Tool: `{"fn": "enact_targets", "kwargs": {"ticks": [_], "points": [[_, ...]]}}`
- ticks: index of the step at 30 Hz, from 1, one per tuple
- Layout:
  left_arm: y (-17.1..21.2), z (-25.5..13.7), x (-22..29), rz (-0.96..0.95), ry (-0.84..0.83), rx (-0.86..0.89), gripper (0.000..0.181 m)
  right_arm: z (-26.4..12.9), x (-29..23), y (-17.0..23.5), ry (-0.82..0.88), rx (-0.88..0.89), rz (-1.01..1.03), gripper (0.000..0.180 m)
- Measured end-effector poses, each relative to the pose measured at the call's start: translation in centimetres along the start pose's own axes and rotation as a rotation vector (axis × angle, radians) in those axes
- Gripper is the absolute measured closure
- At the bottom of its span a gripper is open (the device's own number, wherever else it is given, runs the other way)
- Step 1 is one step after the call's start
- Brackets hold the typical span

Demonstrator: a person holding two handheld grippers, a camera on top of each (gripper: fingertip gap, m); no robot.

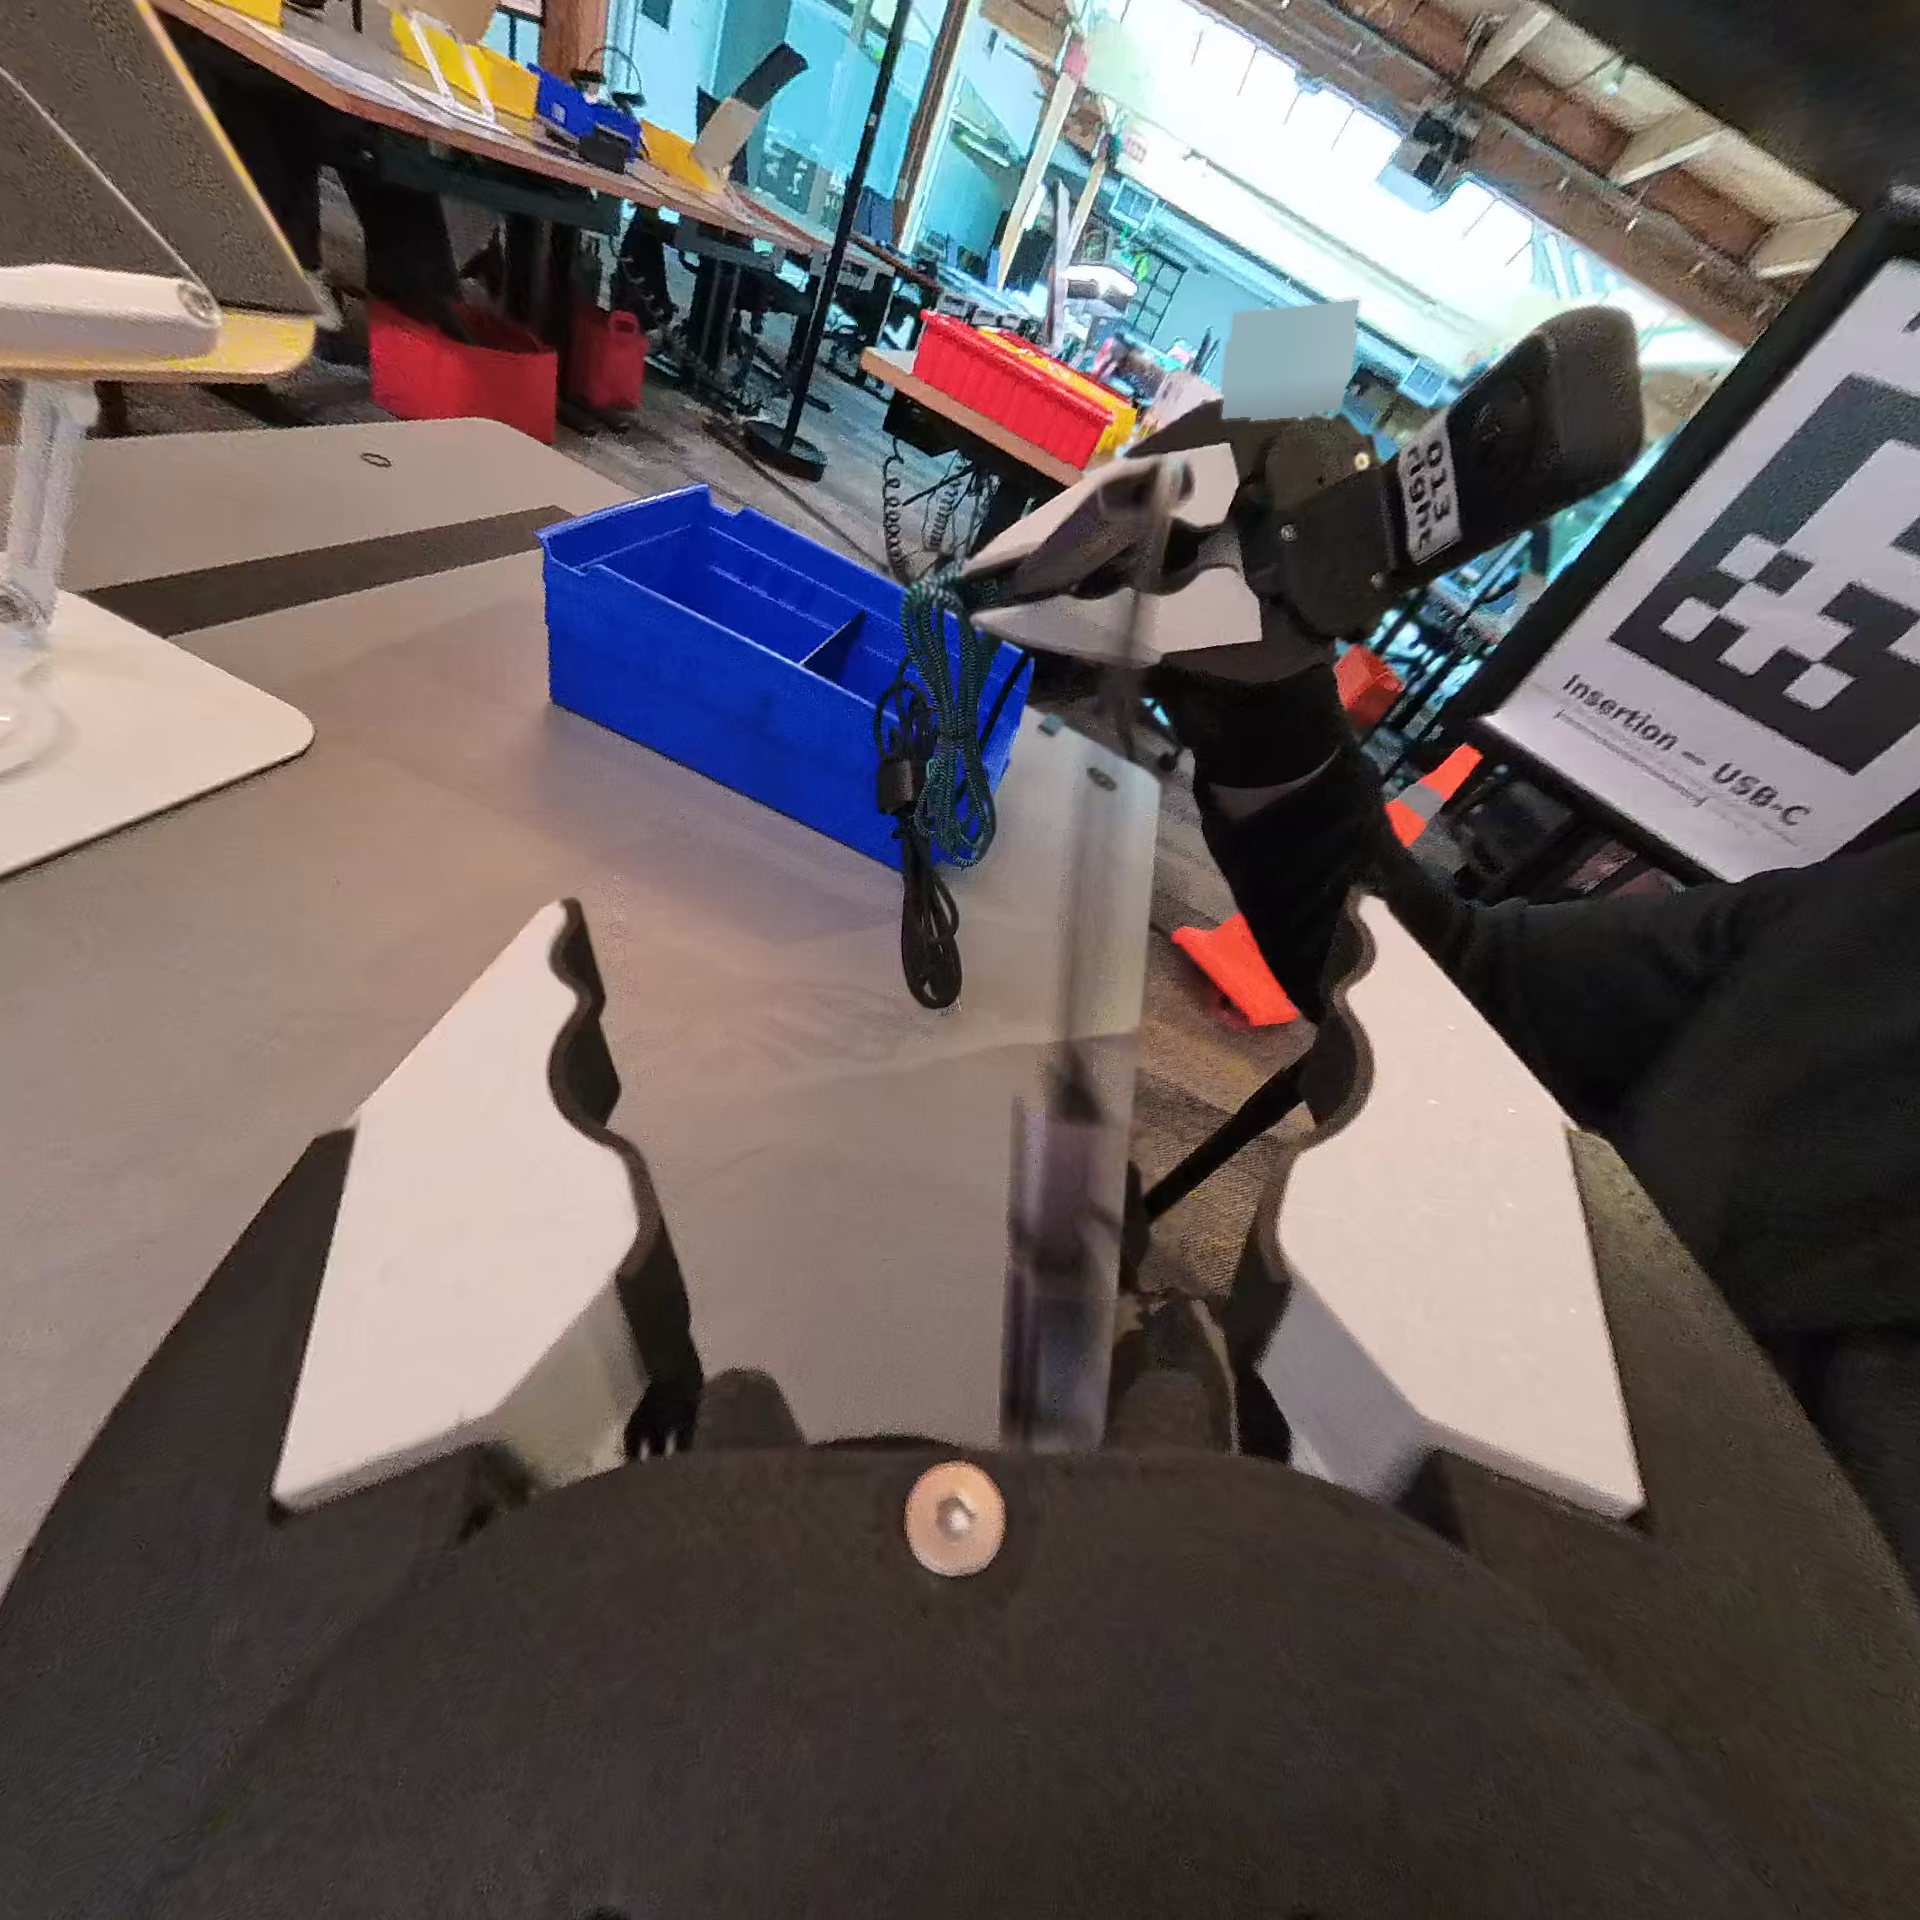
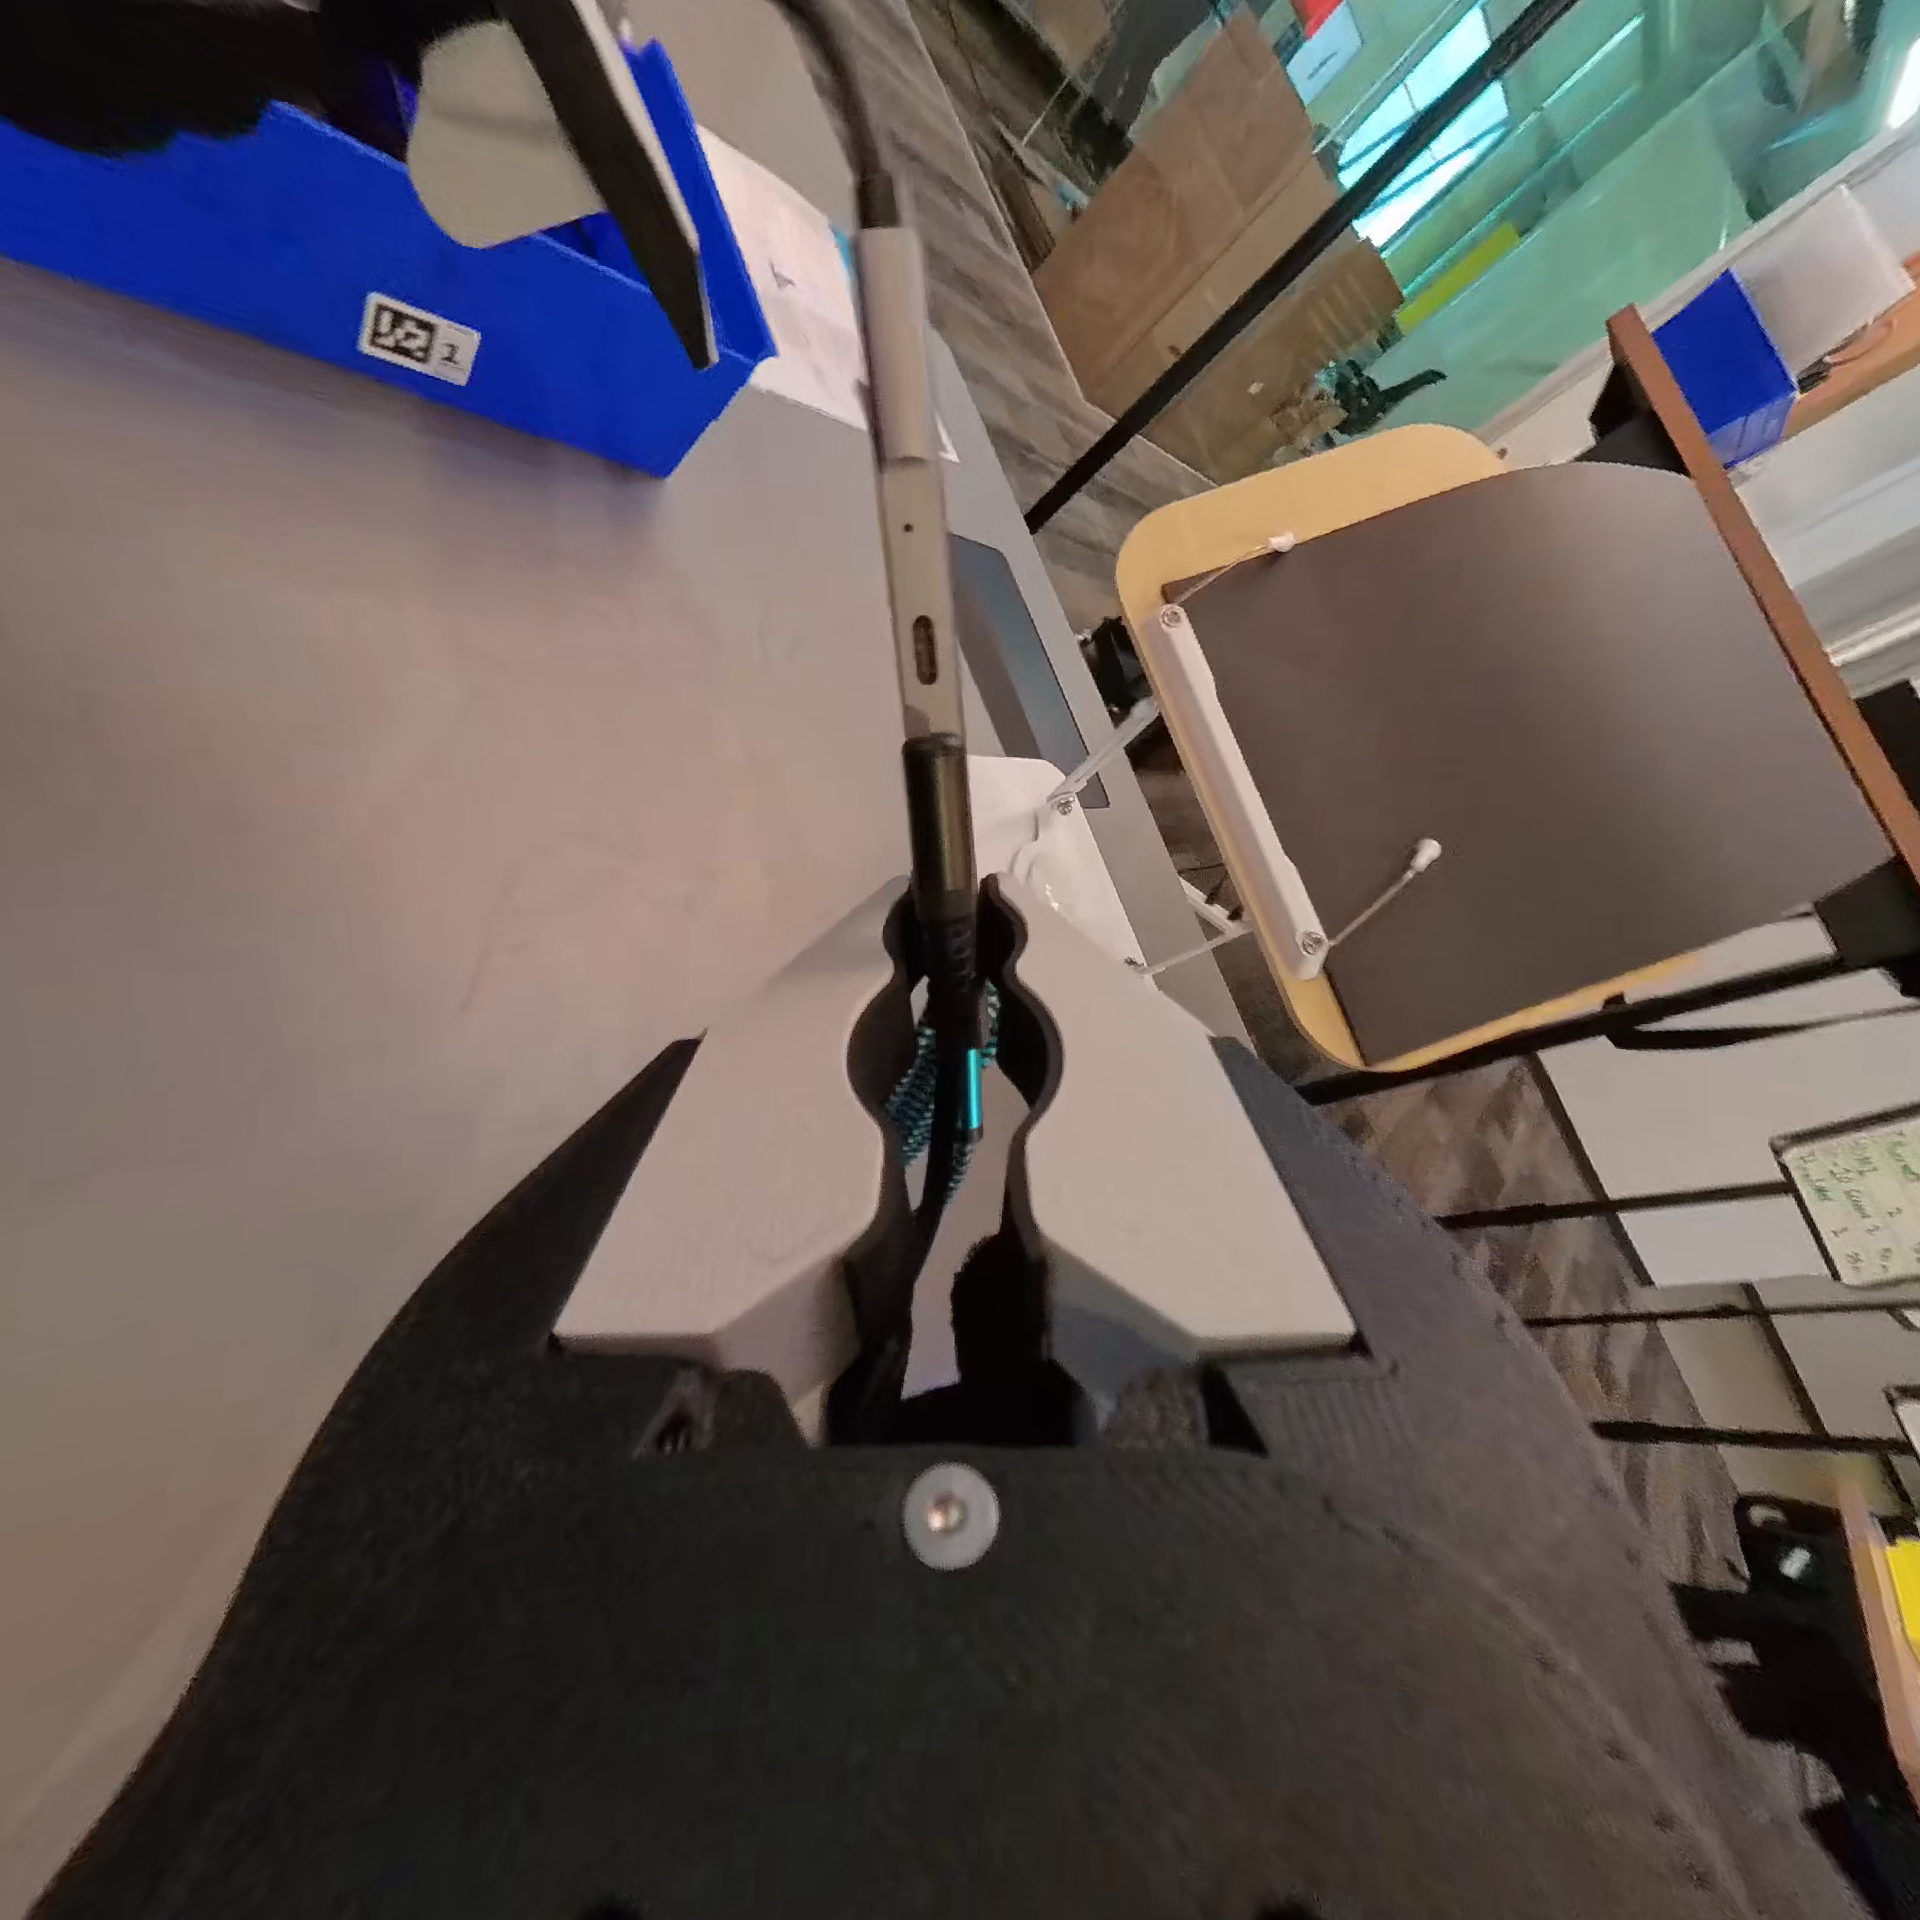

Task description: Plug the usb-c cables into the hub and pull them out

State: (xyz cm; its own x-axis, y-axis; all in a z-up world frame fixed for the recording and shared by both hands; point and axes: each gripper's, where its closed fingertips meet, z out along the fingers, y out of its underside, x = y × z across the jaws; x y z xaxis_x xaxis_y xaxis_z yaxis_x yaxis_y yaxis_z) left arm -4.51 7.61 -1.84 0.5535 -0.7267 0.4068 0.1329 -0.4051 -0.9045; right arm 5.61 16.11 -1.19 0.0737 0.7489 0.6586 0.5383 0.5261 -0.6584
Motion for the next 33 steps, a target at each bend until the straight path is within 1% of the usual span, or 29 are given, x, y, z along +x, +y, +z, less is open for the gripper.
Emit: {"fn": "enact_targets", "kwargs": {"ticks": [1,2,3,4,5,6,9,12,15,17,19,21,24,29,33], "points": [[-0.6,-0.4,0.4,-0.027,0.048,0.052,0.045,-0.1,0.4,0.3,0.014,-0.016,0.015,0.173],[-1.8,-1.1,1.0,-0.058,0.112,0.147,0.051,-0.1,0.6,0.5,0.011,-0.026,0.028,0.173],[-2.7,-1.9,1.2,-0.085,0.152,0.213,0.062,-0.2,0.6,0.5,-0.002,-0.016,0.037,0.173],[-3.5,-2.6,1.2,-0.098,0.168,0.267,0.067,-0.1,0.6,0.6,-0.007,-0.013,0.043,0.174],[-4.3,-3.3,0.8,-0.099,0.16,0.324,0.077,0.0,0.6,0.9,-0.006,-0.027,0.032,0.174],[-4.7,-3.7,0.6,-0.091,0.147,0.35,0.083,0.0,0.7,1.1,0.001,-0.039,0.024,0.173],[-3.7,-3.1,1.2,-0.056,0.161,0.275,0.09,-0.9,2.4,0.9,0.029,-0.016,0.063,0.174],[-2.1,-2.0,1.5,-0.013,0.129,0.178,0.097,-2.9,6.3,0.9,0.129,0.002,0.106,0.173],[-1.7,-2.0,1.1,0.042,0.066,0.161,0.108,-5.9,11.7,1.6,0.307,-0.04,0.126,0.172],[-1.9,-2.5,1.1,0.058,0.055,0.186,0.115,-8.1,14.7,1.9,0.383,-0.034,0.166,0.173],[-1.6,-2.8,0.9,0.041,0.054,0.185,0.117,-10.1,17.1,2.9,0.451,-0.048,0.183,0.173],[-1.1,-2.9,0.6,0.04,0.039,0.179,0.118,-11.5,18.6,4.8,0.499,-0.065,0.214,0.173],[-0.6,-3.2,0.3,0.037,0.03,0.179,0.118,-12.4,19.0,8.8,0.52,-0.104,0.29,0.172],[0.1,-3.2,-0.1,0.022,0.02,0.169,0.118,-11.0,16.1,15.8,0.477,-0.128,0.424,0.172],[1.1,-2.7,-0.3,0.034,-0.002,0.121,0.119,-10.4,13.9,19.2,0.448,-0.111,0.512,0.172]]}}
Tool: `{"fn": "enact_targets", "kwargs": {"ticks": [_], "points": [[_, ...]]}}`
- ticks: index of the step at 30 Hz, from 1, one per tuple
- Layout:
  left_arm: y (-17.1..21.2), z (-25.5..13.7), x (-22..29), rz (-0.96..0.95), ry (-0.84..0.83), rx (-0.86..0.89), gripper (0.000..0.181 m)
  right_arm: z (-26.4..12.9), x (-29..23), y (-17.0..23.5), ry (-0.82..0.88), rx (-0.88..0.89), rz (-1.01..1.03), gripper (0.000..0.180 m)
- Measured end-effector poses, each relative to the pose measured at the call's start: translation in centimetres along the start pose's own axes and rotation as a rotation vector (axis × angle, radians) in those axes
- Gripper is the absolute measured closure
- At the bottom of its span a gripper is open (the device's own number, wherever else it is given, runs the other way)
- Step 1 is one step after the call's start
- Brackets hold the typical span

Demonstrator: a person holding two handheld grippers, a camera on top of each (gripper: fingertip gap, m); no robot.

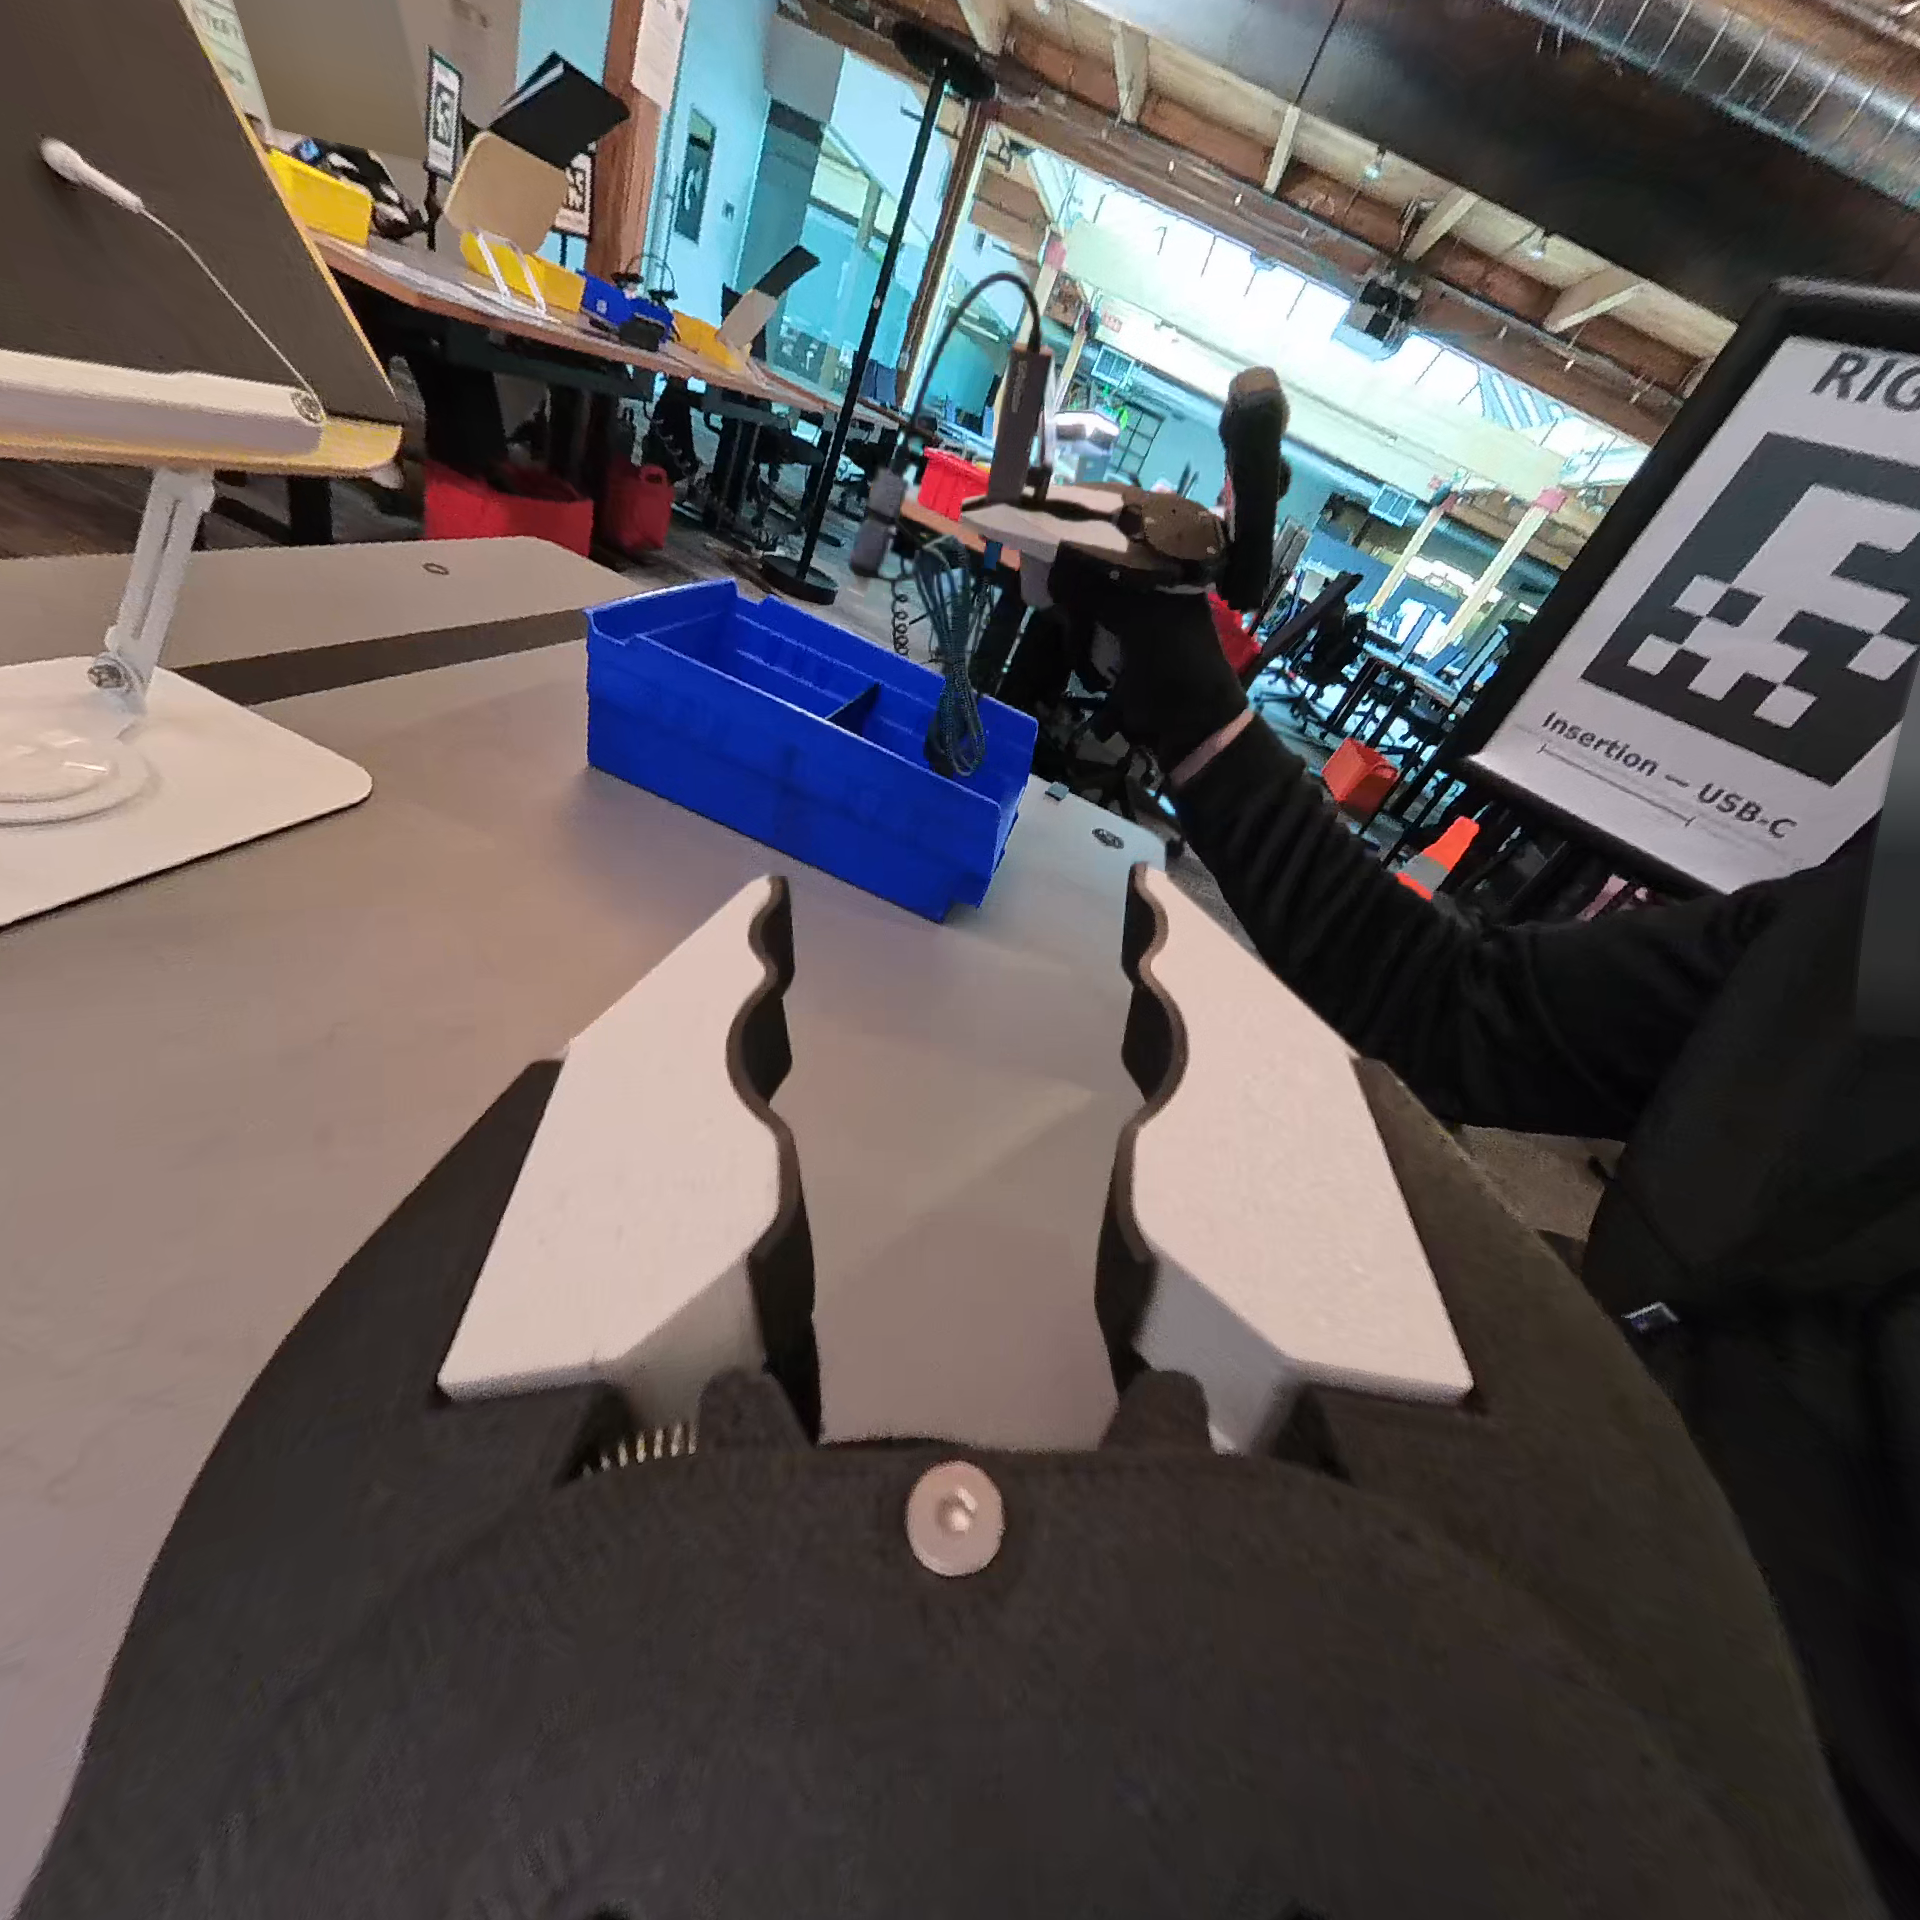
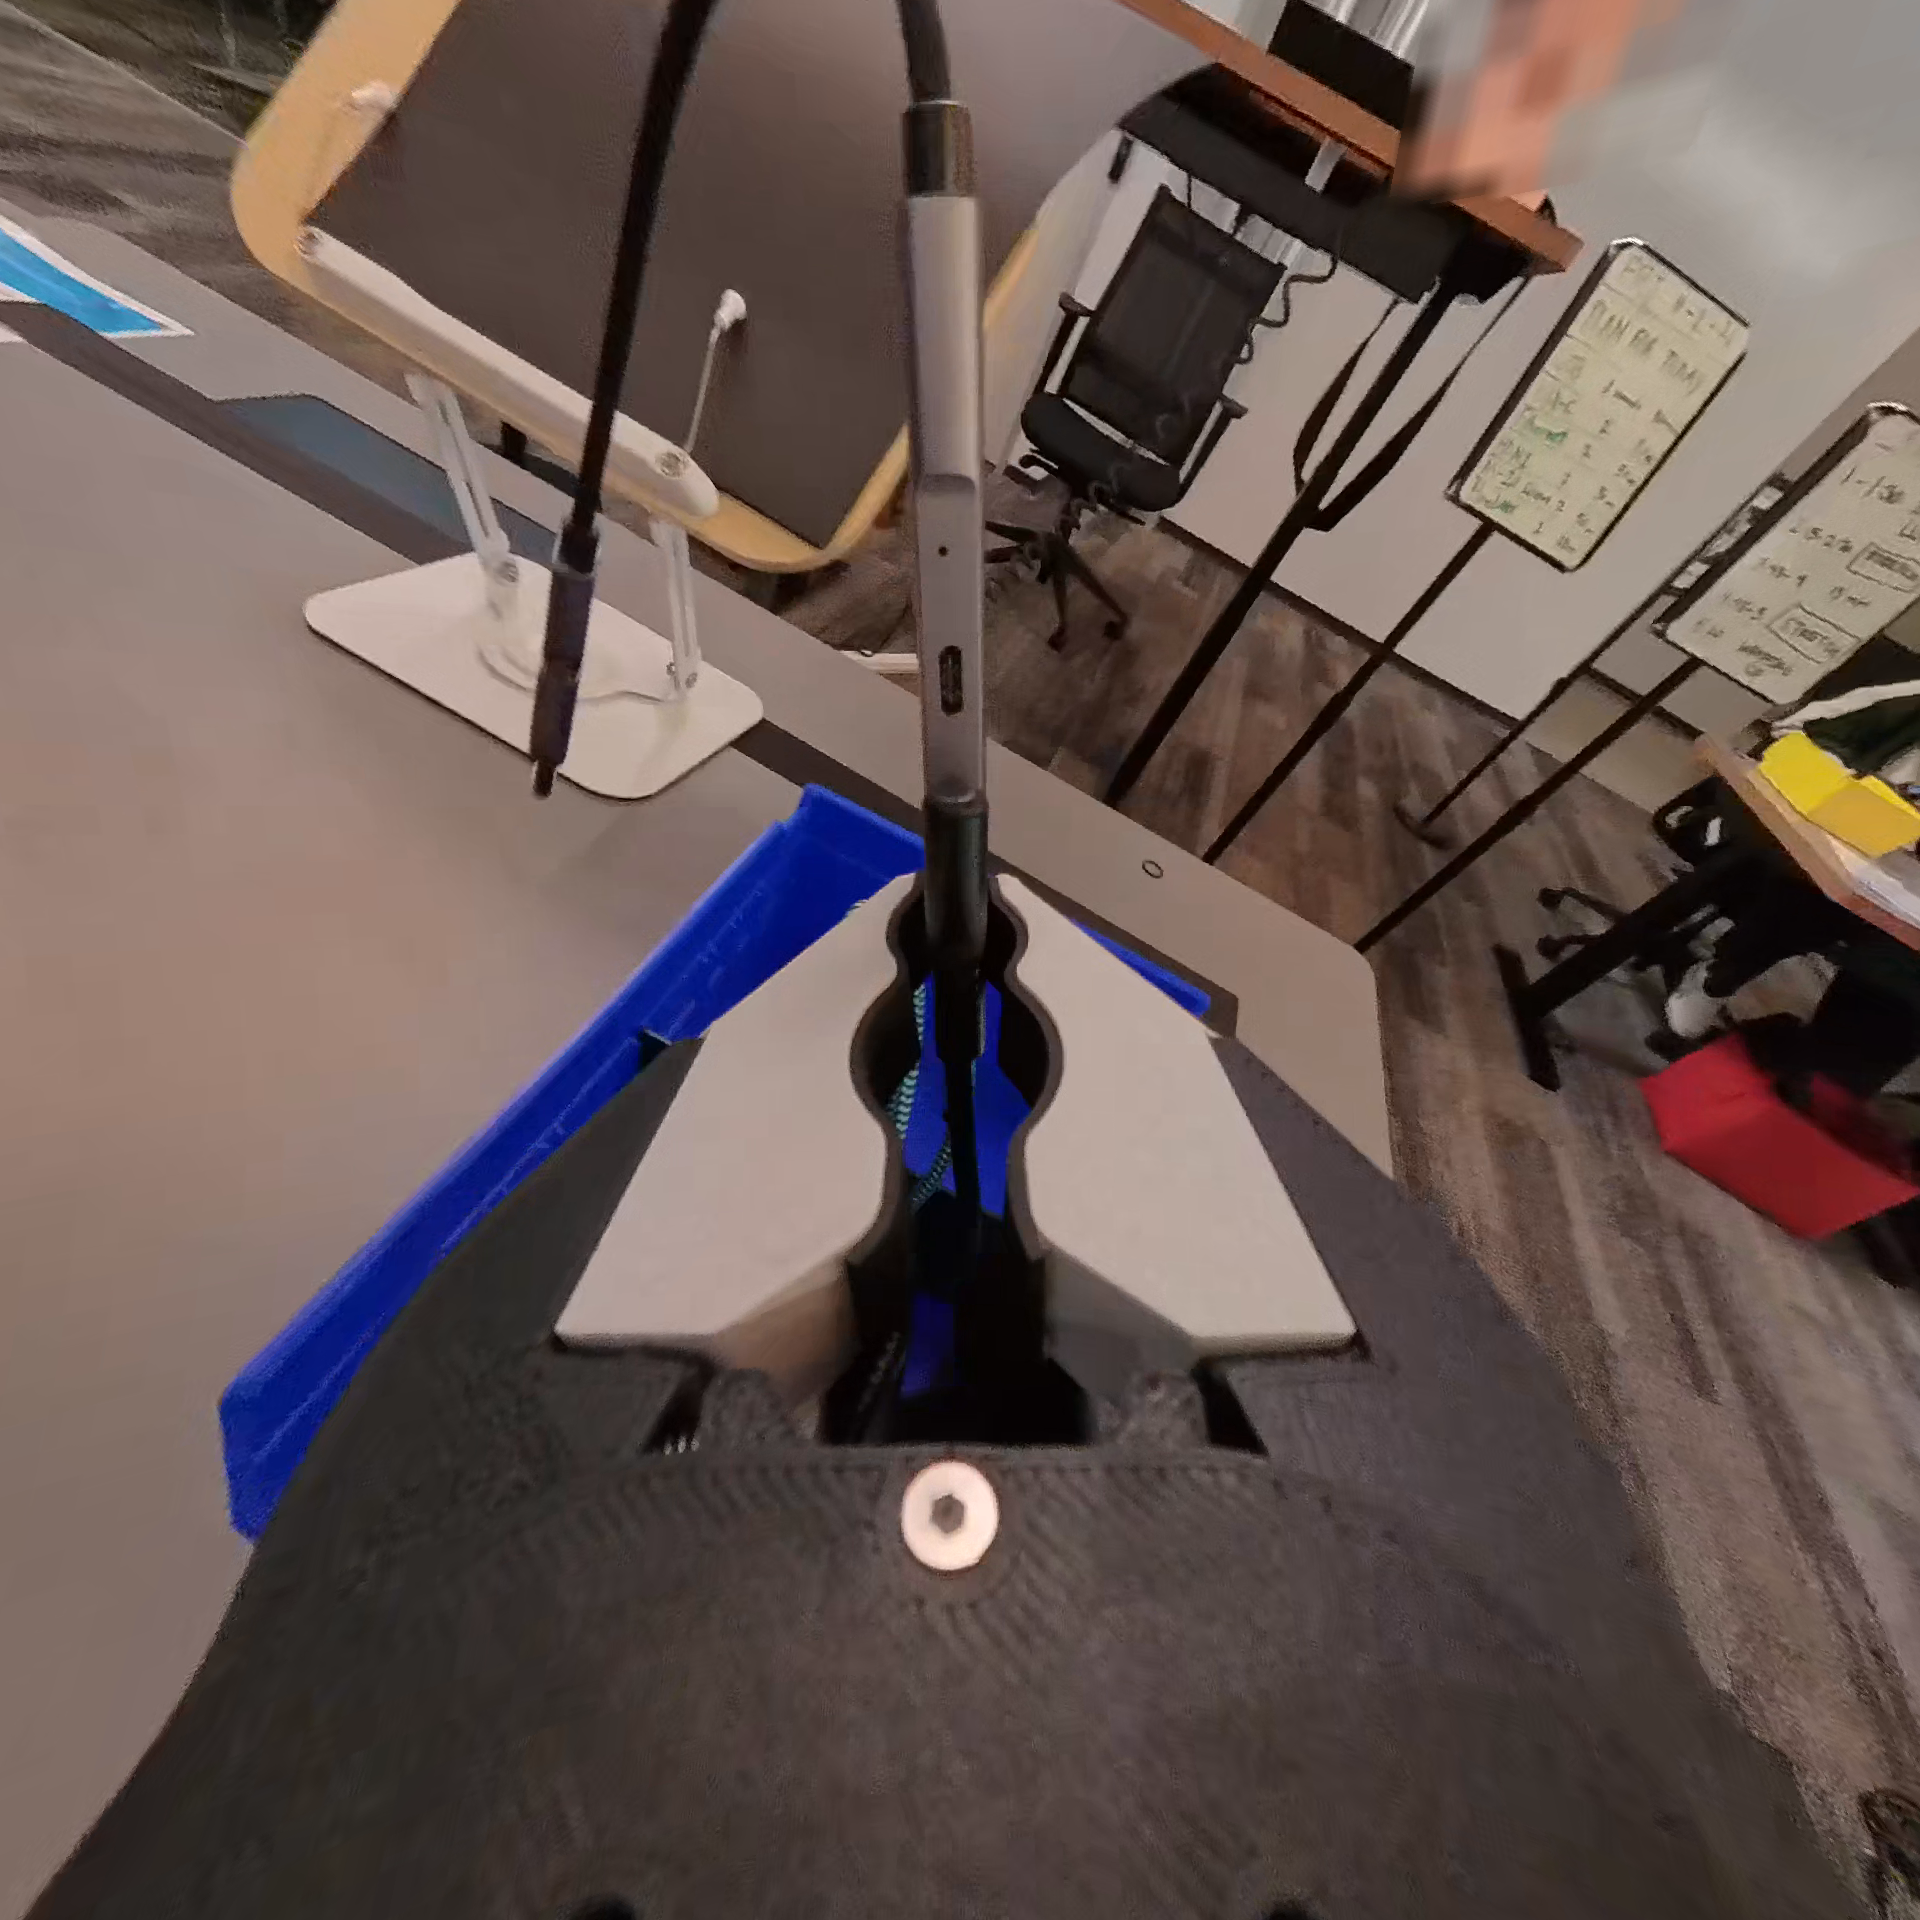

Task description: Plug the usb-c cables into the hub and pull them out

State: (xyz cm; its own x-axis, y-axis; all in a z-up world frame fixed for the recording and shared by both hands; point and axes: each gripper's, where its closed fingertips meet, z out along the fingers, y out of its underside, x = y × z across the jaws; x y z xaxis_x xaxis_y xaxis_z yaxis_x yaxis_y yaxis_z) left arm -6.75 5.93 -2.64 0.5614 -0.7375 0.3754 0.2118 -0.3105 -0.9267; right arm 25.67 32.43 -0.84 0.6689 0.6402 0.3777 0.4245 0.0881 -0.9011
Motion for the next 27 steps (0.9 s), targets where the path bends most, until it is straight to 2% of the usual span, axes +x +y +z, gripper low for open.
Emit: {"fn": "enact_targets", "kwargs": {"ticks": [8,11,15,21,27], "points": [[0.8,0.7,-0.3,-0.01,0.001,-0.004,0.119,-0.1,0.8,2.4,-0.018,-0.101,-0.051,0.172],[1.3,0.8,-0.5,-0.018,0.0,-0.01,0.119,-0.3,0.8,1.7,-0.004,-0.087,-0.065,0.173],[1.7,0.9,-0.7,-0.028,0.001,-0.017,0.119,0.4,1.4,-0.6,-0.004,-0.084,-0.109,0.173],[2.0,0.4,-0.9,-0.03,-0.009,-0.011,0.119,1.7,4.6,-6.2,0.064,-0.003,-0.117,0.172],[2.5,0.2,-1.4,-0.047,-0.014,-0.011,0.119,5.6,6.9,-9.9,0.081,0.109,0.002,0.173]]}}
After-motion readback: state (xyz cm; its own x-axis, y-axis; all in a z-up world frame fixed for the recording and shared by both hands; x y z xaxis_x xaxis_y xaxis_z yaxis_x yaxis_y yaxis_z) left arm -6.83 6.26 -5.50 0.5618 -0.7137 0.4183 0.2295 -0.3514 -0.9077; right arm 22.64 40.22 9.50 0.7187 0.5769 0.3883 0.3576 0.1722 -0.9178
